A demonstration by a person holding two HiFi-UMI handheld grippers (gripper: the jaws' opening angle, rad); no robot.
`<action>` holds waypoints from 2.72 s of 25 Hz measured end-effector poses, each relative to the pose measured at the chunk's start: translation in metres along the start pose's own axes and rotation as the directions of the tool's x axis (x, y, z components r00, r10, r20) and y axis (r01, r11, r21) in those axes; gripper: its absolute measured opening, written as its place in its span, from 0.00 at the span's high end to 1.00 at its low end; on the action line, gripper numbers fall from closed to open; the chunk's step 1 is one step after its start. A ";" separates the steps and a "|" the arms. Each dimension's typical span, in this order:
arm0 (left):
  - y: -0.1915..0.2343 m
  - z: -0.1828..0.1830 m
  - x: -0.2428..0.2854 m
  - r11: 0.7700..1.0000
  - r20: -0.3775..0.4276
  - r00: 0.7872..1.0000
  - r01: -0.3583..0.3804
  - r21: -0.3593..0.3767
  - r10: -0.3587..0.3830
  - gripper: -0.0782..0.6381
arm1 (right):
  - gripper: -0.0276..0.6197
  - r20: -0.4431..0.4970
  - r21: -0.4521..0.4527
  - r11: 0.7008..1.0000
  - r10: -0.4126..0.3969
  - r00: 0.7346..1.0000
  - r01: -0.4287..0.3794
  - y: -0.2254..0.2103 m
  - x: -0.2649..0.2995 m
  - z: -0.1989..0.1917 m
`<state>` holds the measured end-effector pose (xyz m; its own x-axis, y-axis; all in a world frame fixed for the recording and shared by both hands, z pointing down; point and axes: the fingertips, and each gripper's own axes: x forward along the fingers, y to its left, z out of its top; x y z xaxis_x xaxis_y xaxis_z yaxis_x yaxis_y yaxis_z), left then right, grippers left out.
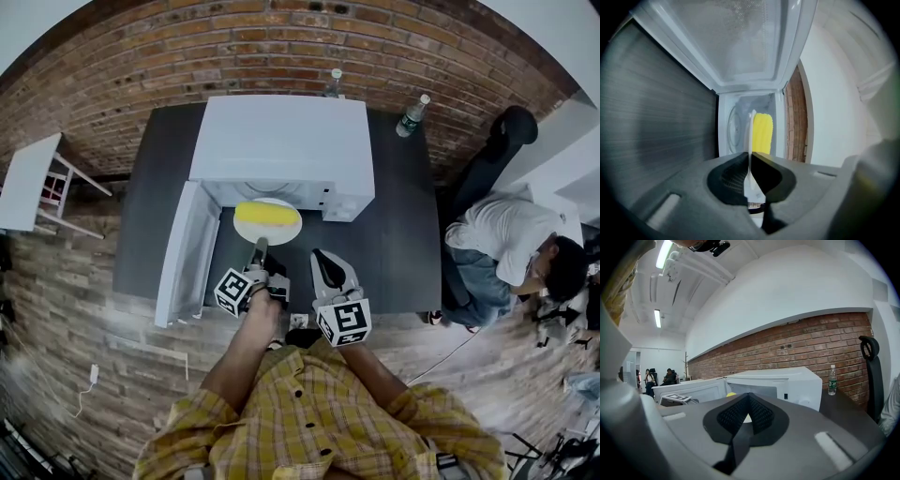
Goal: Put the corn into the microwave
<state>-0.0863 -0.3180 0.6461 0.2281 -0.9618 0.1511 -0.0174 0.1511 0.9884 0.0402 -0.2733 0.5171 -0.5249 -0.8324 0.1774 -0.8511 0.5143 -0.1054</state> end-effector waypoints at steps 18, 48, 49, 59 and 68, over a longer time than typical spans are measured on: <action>0.030 0.013 0.060 0.999 0.040 0.999 -0.031 -0.018 0.032 0.86 | 0.95 -0.025 0.020 1.000 0.003 1.000 -0.002 -0.022 0.019 -0.010; 0.061 0.024 0.116 0.995 0.097 0.990 -0.100 -0.026 0.102 0.86 | 0.95 -0.043 -0.015 1.000 0.003 0.999 -0.004 -0.039 0.035 -0.015; 0.061 0.024 0.117 0.994 0.097 0.989 -0.106 -0.023 0.107 0.86 | 0.95 -0.043 -0.017 1.000 0.000 0.999 -0.001 -0.041 0.035 -0.015; 0.060 0.025 0.128 0.992 0.103 0.987 -0.122 -0.023 0.123 0.87 | 0.95 -0.039 -0.020 1.000 -0.004 0.999 0.003 -0.042 0.035 -0.015; 0.063 0.031 0.136 0.989 0.099 0.984 -0.146 -0.036 0.149 0.86 | 0.95 -0.045 -0.013 1.000 -0.020 0.999 0.020 -0.050 0.035 -0.015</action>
<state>-0.0863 -0.4469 0.7292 0.1250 -0.9466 0.2973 -0.0156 0.2978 0.9545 0.0646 -0.3246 0.5434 -0.5070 -0.8326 0.2232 -0.8611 0.5005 -0.0888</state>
